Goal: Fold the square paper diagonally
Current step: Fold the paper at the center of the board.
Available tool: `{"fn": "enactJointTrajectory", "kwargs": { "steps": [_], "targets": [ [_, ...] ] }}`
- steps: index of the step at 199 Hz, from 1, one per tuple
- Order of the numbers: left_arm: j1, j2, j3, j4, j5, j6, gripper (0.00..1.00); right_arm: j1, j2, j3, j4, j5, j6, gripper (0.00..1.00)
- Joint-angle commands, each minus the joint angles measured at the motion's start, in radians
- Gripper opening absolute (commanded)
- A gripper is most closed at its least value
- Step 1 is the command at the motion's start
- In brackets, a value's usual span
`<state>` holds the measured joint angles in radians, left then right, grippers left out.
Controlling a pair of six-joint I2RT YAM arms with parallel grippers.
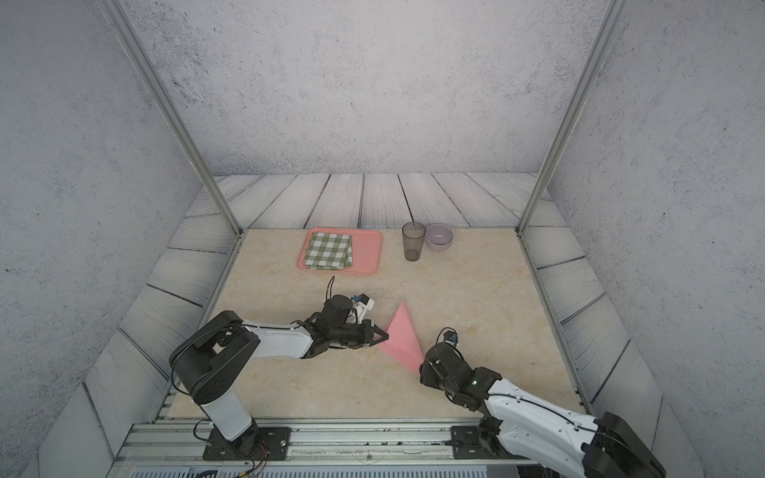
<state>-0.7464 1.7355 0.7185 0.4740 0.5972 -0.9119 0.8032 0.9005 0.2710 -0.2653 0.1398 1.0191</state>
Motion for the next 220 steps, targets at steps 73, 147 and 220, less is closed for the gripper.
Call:
{"fn": "enactJointTrajectory", "kwargs": {
  "steps": [73, 147, 220],
  "targets": [
    [0.030, -0.022, -0.033, 0.005, 0.035, 0.040, 0.00, 0.002, -0.008, 0.002, -0.116, 0.128, -0.031, 0.38],
    [0.042, 0.010, -0.035, 0.015, 0.044, 0.058, 0.00, 0.001, -0.068, -0.010, -0.131, 0.130, -0.063, 0.34],
    [0.042, 0.087, -0.055, 0.083, 0.050, 0.044, 0.00, 0.002, -0.082, -0.004, -0.140, 0.078, -0.089, 0.51]
  ]
}}
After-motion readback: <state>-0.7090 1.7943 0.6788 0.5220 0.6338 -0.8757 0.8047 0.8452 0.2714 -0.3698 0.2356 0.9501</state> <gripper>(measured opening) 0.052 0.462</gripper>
